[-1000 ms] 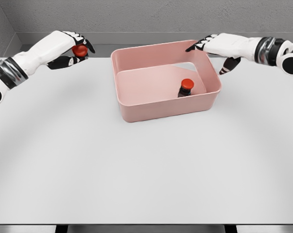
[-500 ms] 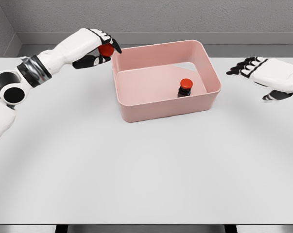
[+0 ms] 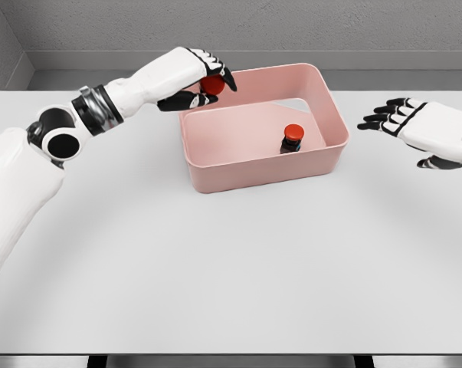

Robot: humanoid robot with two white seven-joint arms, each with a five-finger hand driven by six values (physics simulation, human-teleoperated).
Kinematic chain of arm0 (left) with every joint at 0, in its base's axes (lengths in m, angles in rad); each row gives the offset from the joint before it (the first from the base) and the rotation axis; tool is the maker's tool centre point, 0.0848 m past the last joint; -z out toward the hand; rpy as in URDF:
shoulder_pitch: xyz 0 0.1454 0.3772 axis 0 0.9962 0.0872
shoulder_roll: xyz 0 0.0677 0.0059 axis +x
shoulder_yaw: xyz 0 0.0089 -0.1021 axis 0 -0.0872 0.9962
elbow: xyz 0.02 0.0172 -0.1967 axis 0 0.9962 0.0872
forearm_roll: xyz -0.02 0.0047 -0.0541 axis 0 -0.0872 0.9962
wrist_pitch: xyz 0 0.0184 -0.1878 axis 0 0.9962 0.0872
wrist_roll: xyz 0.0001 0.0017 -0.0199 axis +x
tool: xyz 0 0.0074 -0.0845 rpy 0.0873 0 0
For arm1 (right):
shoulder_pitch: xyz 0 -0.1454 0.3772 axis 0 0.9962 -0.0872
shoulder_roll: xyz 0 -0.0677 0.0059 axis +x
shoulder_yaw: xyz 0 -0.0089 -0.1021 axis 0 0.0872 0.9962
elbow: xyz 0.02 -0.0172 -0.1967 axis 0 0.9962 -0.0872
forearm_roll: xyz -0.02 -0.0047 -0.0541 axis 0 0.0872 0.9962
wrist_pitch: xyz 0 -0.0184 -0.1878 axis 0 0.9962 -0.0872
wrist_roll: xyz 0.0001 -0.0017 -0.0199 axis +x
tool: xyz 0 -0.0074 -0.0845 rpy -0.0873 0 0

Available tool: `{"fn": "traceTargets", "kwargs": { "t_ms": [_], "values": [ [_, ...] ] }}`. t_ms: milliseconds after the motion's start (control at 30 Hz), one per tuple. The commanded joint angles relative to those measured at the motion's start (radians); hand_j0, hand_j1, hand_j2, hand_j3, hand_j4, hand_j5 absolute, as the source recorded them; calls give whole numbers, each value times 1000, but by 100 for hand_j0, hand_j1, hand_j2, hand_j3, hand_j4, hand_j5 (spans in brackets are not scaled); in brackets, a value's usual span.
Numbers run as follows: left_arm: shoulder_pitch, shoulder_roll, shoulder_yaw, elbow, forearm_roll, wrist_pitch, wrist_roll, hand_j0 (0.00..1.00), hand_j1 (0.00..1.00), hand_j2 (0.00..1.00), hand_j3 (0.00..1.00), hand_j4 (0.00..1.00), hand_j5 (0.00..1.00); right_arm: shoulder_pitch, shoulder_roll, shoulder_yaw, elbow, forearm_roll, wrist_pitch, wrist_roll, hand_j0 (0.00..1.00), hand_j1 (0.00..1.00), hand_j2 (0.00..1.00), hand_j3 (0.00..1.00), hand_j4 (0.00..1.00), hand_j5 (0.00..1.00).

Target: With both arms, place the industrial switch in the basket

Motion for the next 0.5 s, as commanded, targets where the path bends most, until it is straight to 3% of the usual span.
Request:
{"fn": "traceTargets", "kwargs": {
  "t_ms": [0,267,367,400,433,467],
  "values": [
    [-2,-22,-12,1,7,1,-14,53,53,53,53,53,53,0,1,-10,-1,-5,2,-1,100,100,100,100,100,100],
    [-28,-65,-40,12,1,1,-16,54,54,54,54,54,54,2,2,-27,2,-5,2,1,100,100,100,100,100,100],
    [-32,-73,-40,13,1,1,-17,61,61,61,61,61,61,2,4,-27,2,-5,2,1,100,100,100,100,100,100],
    [-34,-73,-39,13,1,1,-17,73,73,73,73,73,73,2,2,-27,2,-5,2,1,100,100,100,100,100,100],
    [-35,-74,-35,12,8,1,-10,100,100,100,100,100,100,2,2,-27,2,-5,2,1,100,100,100,100,100,100],
    [-35,-73,-34,12,13,1,-10,100,100,100,100,100,100,2,2,-27,2,-5,2,1,100,100,100,100,100,100]
  ]
}}
